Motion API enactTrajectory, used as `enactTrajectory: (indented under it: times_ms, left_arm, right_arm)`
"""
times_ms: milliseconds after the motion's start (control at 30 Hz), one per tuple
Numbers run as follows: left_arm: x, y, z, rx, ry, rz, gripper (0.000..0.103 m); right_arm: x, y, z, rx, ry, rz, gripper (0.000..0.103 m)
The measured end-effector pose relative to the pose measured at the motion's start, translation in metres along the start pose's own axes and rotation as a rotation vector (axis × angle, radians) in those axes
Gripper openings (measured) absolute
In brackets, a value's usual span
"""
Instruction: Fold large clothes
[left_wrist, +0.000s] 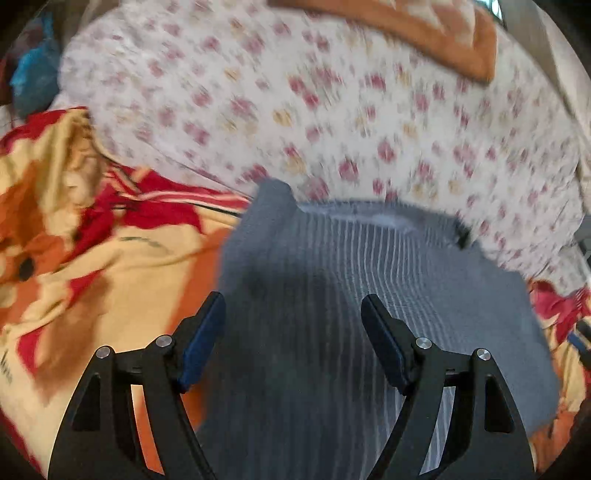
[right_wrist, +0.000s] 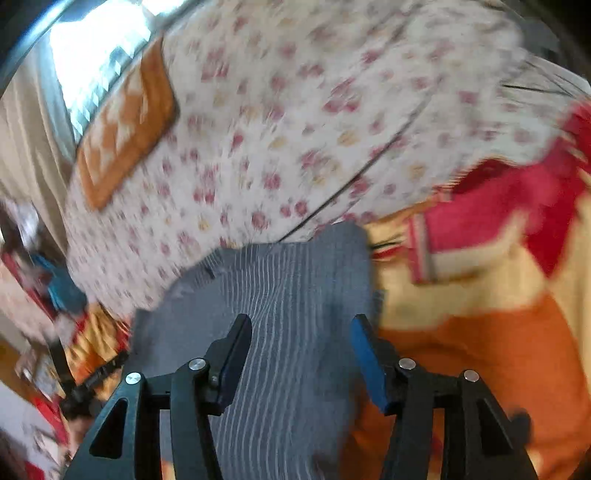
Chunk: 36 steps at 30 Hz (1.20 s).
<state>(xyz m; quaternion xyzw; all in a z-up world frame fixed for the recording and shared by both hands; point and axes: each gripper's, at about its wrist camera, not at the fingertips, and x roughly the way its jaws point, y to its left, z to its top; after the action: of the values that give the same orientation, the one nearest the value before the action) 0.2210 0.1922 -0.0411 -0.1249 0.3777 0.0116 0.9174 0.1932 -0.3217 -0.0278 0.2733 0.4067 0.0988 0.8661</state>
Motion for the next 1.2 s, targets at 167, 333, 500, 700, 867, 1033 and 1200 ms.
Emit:
enactTrajectory:
  times_ms: [167,333,500,700,867,1033,1200]
  left_arm:
    - [-0.056,0.046,-0.031,-0.134,0.001,-0.046,0.076]
    - [-0.08,0.073,-0.068,-0.124,0.063,-0.004,0.076]
    - [-0.073,0.063,-0.113,-0.033,0.157,-0.043,0.076]
    - [-0.062,0.043,-0.112,-0.037,0.159,-0.194,0.088]
    - [-0.039,0.027,-0.095,-0.057,0.132,-0.251,0.089]
    - [-0.024,0.047,-0.072,-0.233,0.078,-0.419,0.085]
    - [-0.023,0.05,-0.072,-0.213,0.091,-0.434,0.042]
  right_arm:
    - [-0.038,-0.021,-0.047,0.116,0.048,0.09,0.055]
    - [-0.029,-0.01,-0.085,-0.042,0.206,0.013,0.055]
    - [-0.013,-0.011,-0.107,-0.01,0.302,0.14,0.057]
    - [-0.006,-0.022,-0.105,0.132,0.241,0.224,0.063]
    - [0.002,-0.023,-0.099,0.176,0.185,0.289,0.063]
    - [0.014,-0.01,-0.089,0.109,0.149,0.322,0.046]
    - [0.028,-0.01,-0.084,0.094,0.149,0.304,0.037]
